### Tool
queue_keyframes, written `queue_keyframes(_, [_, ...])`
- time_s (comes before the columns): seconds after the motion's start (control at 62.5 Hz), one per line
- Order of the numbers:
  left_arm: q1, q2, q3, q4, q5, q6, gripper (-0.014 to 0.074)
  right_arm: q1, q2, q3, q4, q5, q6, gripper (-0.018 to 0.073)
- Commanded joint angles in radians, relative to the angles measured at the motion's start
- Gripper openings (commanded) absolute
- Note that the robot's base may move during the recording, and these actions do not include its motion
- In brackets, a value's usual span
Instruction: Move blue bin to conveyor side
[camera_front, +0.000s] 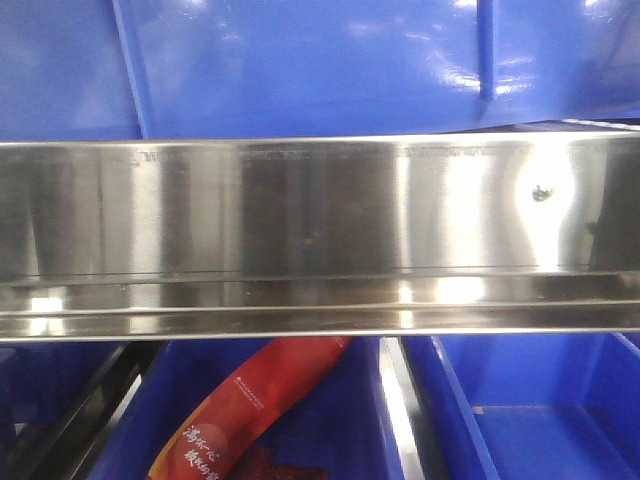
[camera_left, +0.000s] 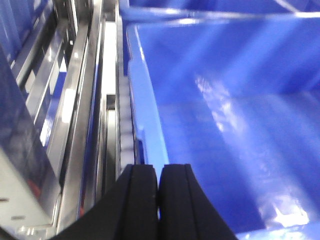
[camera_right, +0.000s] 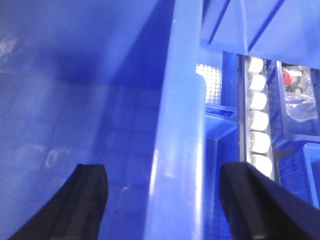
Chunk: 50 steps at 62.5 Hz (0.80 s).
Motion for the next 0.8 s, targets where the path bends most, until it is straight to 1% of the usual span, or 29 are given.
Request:
queue_keyframes(0.0, [0.001,-0.001,-0.006,-0.011,0.000,-0.003,-0.0013,0.000,-0.002,0.009,-0.018,-0.012,0.003,0.0358])
queue_keyframes(0.656, [0.001,-0.001,-0.006,-0.011,0.000,-0.003,-0.0013,-0.002,-0.002,0.028,-0.018,-0.012,0.022,0.0358])
queue_keyframes(0.704, [0.001,-0.001,-0.006,-0.011,0.000,-0.003,-0.0013,-0.002,-0.002,0.028,-0.018,-0.012,0.020,0.0340])
queue_keyframes(0.784, [0.001,-0.001,-0.006,-0.011,0.000,-0.003,-0.0013,-0.002,-0.002,0.028,-0.022,-0.012,0.020,0.0256])
